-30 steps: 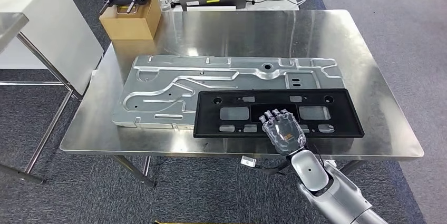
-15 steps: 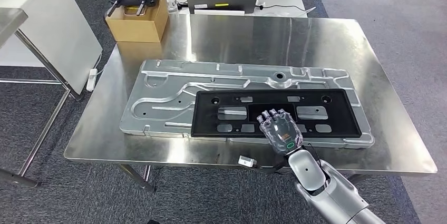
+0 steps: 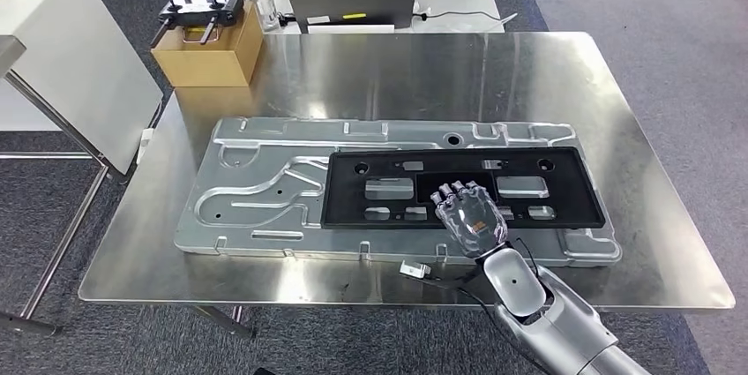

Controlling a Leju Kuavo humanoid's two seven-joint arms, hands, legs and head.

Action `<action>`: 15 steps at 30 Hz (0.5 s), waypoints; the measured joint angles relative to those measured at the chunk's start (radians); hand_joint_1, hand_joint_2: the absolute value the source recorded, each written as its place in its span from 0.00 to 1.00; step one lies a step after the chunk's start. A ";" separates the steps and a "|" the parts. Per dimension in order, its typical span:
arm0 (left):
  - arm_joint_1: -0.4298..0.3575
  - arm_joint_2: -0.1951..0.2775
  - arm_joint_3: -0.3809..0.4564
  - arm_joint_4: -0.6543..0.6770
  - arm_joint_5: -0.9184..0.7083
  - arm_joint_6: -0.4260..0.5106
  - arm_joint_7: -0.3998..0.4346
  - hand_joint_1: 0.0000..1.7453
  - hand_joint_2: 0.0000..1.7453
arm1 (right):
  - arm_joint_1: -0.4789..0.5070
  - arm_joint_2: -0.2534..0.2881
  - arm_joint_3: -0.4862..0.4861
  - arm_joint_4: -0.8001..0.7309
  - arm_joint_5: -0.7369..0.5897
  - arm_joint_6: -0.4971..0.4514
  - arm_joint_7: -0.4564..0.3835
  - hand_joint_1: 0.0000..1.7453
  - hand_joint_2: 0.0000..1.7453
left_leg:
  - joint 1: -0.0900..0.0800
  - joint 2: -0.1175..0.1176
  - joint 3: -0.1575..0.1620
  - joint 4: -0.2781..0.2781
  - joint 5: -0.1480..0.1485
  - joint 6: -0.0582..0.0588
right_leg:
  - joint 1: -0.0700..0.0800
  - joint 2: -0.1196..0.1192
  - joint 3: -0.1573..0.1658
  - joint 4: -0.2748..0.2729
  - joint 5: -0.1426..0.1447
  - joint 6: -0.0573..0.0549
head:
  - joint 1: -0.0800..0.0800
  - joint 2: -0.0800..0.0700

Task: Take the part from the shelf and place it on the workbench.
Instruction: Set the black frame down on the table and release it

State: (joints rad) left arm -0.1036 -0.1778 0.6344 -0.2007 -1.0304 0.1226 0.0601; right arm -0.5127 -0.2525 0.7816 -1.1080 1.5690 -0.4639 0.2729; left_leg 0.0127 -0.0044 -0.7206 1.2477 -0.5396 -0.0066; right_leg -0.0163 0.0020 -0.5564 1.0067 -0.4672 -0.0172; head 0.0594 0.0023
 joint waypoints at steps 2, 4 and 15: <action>0.003 0.000 0.000 0.000 -0.001 0.002 0.003 0.00 1.00 | 0.000 0.001 0.000 0.000 0.000 0.000 -0.006 1.00 1.00 | 0.002 0.001 0.037 -0.131 0.094 0.002 | -0.001 0.001 0.022 0.001 -0.018 0.008 | 0.000 0.000; 0.005 0.000 0.001 0.000 -0.001 0.003 0.005 0.00 1.00 | -0.001 0.002 0.000 0.001 0.000 0.000 -0.012 1.00 1.00 | -0.003 0.001 0.065 -0.221 0.142 0.012 | -0.001 0.002 0.033 0.000 -0.034 0.021 | 0.000 0.000; 0.008 0.003 0.003 0.000 -0.013 -0.001 -0.023 0.00 1.00 | 0.011 0.005 0.000 0.002 0.000 -0.001 -0.028 1.00 1.00 | -0.018 -0.005 0.132 -0.239 0.105 0.065 | -0.003 0.001 -0.150 0.270 -0.123 0.050 | 0.001 0.000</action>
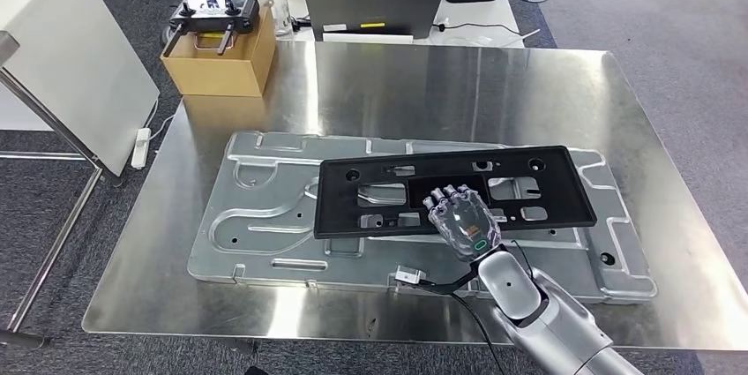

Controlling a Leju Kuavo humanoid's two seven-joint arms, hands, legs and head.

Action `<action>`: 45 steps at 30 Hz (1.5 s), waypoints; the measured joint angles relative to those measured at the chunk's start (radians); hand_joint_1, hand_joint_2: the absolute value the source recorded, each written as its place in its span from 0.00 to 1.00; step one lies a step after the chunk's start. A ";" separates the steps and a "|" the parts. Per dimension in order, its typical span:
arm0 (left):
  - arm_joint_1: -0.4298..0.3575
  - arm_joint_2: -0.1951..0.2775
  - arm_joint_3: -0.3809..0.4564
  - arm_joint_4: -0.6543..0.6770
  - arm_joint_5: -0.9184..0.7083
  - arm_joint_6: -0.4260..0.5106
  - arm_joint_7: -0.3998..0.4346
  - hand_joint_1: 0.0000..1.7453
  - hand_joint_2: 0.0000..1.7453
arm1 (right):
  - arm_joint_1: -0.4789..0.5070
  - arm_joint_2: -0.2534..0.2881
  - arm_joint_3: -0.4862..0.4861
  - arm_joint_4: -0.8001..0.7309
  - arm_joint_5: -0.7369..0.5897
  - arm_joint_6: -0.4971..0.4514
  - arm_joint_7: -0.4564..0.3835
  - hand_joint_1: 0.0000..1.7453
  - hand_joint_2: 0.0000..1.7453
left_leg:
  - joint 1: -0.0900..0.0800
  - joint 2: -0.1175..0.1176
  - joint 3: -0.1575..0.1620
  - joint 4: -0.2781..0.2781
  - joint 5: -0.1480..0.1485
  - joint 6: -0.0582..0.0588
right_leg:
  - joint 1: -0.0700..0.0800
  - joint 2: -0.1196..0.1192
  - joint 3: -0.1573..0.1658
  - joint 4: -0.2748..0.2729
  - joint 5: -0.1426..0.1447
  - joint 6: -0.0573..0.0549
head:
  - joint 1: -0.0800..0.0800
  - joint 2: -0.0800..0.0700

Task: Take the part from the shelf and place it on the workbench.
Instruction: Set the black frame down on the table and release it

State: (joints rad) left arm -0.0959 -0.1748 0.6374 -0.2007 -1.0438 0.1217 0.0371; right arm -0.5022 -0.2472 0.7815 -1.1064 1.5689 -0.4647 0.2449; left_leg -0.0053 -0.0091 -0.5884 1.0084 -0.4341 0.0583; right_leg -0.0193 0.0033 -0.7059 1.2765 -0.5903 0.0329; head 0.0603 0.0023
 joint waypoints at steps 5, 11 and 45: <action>0.001 -0.003 0.000 0.001 -0.007 -0.004 -0.019 0.00 1.00 | 0.003 0.000 -0.003 -0.002 0.000 -0.001 -0.007 0.00 1.00 | -0.006 0.000 0.032 0.004 -0.031 -0.010 | 0.026 -0.002 0.067 -0.249 0.168 -0.040 | -0.003 0.000; -0.001 -0.001 0.000 0.001 -0.005 -0.007 -0.023 0.00 0.25 | 0.006 0.004 -0.015 -0.008 0.000 -0.003 -0.020 0.00 1.00 | -0.006 0.001 0.049 -0.009 -0.042 -0.013 | 0.027 0.005 0.086 -0.266 0.174 -0.037 | -0.006 0.000; -0.003 0.004 0.000 0.001 -0.015 -0.018 -0.024 0.00 0.00 | 0.030 0.011 -0.075 -0.031 0.000 0.008 -0.040 0.00 1.00 | 0.007 0.011 0.056 -0.049 -0.001 0.003 | -0.002 0.002 -0.005 -0.022 0.044 0.007 | -0.005 0.000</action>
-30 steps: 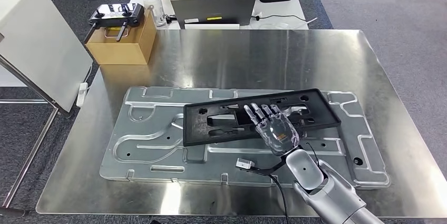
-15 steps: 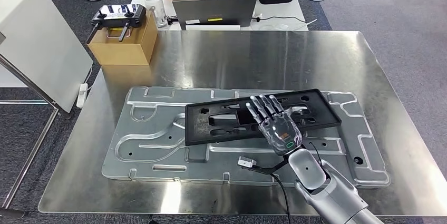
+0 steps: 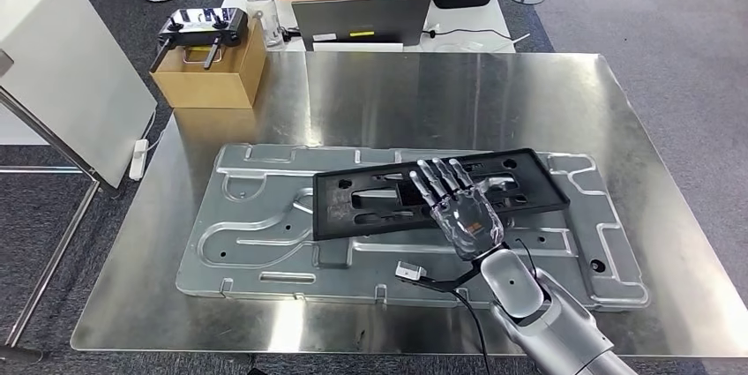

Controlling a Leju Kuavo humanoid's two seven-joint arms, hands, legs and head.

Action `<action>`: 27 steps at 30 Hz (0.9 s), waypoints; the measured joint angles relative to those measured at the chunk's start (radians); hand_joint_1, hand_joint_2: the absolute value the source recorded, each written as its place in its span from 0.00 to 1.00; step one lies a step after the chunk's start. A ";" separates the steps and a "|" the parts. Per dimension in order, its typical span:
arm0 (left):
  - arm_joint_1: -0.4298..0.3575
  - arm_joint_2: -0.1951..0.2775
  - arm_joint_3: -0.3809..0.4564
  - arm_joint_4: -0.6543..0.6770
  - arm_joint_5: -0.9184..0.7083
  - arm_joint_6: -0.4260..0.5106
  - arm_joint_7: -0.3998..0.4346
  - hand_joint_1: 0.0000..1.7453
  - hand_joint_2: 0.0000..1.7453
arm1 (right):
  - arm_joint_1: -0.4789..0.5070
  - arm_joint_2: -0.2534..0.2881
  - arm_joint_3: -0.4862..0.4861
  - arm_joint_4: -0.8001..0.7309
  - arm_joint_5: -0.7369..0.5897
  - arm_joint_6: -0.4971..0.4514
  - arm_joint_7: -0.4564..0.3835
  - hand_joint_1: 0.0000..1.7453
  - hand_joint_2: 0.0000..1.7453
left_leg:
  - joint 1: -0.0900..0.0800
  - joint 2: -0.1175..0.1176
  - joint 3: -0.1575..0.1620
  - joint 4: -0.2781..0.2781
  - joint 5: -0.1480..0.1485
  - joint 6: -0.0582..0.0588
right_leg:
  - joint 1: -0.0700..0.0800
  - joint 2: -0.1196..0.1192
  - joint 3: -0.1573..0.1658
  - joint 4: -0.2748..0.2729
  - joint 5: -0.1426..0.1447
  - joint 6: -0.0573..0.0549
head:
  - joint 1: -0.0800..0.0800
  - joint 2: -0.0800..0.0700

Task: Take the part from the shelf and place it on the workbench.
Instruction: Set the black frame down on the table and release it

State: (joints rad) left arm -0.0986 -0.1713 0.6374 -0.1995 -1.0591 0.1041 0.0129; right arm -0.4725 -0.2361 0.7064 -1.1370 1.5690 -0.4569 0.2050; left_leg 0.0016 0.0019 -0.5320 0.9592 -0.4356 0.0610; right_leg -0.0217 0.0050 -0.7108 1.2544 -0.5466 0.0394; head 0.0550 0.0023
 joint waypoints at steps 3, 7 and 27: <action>0.000 -0.001 0.000 0.000 -0.001 0.000 0.001 0.00 0.00 | 0.000 0.000 -0.005 0.000 0.000 0.001 0.000 0.00 1.00 | 0.012 -0.001 -0.019 0.030 -0.009 -0.016 | -0.016 -0.003 0.072 -0.113 0.062 0.021 | 0.000 0.000; -0.005 0.001 0.000 0.000 -0.003 -0.003 0.001 0.00 0.00 | -0.002 0.003 -0.009 -0.002 0.000 0.003 0.000 0.00 1.00 | 0.011 -0.006 -0.048 0.071 -0.019 -0.049 | -0.012 0.005 0.112 -0.192 0.082 -0.001 | -0.001 0.000; -0.011 0.000 0.000 0.000 -0.007 -0.007 0.002 0.00 0.00 | 0.009 0.003 -0.031 -0.036 0.000 0.028 -0.019 0.00 1.00 | 0.002 0.005 0.017 0.025 -0.037 -0.012 | 0.001 -0.004 -0.017 -0.150 0.105 -0.009 | -0.003 0.000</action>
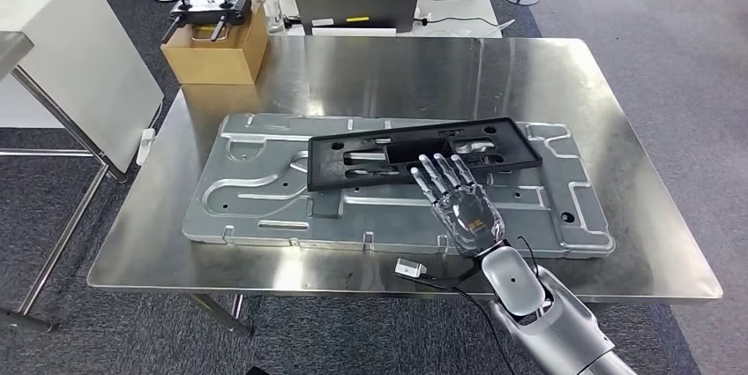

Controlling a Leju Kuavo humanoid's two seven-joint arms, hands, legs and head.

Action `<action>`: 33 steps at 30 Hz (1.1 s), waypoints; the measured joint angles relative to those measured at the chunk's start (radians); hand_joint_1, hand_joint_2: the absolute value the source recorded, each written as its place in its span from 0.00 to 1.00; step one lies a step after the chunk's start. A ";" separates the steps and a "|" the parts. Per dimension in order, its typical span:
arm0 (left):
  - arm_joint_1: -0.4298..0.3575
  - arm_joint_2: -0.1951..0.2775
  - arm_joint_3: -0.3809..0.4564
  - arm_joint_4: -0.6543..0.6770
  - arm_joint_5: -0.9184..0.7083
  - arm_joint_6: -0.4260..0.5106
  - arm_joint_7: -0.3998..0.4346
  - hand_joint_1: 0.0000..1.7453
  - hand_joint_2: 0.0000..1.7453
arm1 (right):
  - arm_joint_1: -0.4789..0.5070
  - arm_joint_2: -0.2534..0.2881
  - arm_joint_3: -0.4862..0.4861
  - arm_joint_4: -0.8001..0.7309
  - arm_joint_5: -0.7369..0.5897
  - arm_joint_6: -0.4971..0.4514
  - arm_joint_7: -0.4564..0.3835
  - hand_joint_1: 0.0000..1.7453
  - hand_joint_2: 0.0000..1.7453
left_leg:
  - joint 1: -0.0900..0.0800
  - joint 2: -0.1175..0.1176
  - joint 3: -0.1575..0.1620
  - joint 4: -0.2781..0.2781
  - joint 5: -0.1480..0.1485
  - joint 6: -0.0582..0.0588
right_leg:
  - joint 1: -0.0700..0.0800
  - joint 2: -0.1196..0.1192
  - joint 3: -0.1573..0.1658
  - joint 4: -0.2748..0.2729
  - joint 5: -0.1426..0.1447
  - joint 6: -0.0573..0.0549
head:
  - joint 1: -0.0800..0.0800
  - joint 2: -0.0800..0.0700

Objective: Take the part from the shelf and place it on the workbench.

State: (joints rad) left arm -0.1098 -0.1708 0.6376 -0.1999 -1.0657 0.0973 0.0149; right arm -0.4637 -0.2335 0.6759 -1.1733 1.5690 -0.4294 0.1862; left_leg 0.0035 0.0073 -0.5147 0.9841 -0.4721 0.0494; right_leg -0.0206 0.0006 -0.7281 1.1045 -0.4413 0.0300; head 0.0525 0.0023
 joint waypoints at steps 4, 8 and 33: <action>0.000 0.000 0.000 0.000 -0.002 0.000 0.000 0.00 0.00 | 0.008 0.000 -0.004 0.000 0.000 -0.001 -0.001 0.00 1.00 | -0.003 0.001 -0.068 0.007 0.047 0.002 | -0.001 0.000 -0.021 0.203 -0.101 0.010 | 0.000 0.000; -0.001 -0.002 0.000 0.000 -0.002 0.000 0.000 0.00 0.00 | 0.010 0.000 -0.008 -0.002 0.000 -0.002 -0.001 0.00 1.00 | -0.005 0.002 -0.128 0.033 0.079 -0.010 | 0.002 0.000 0.162 0.011 -0.059 0.001 | -0.001 0.000; -0.005 -0.007 0.001 0.000 -0.003 0.000 0.000 0.00 0.00 | 0.050 0.032 -0.043 0.016 -0.193 0.001 -0.078 0.00 1.00 | 0.000 -0.002 -0.052 0.011 0.031 0.002 | -0.003 -0.004 -0.012 0.143 -0.113 0.015 | 0.000 0.000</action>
State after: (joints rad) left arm -0.1147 -0.1775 0.6382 -0.1999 -1.0685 0.0969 0.0147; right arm -0.4134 -0.2011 0.6331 -1.1578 1.3762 -0.4282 0.1081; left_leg 0.0035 0.0055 -0.5667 0.9952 -0.4413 0.0518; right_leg -0.0236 -0.0036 -0.7406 1.2475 -0.5547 0.0451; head 0.0521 0.0023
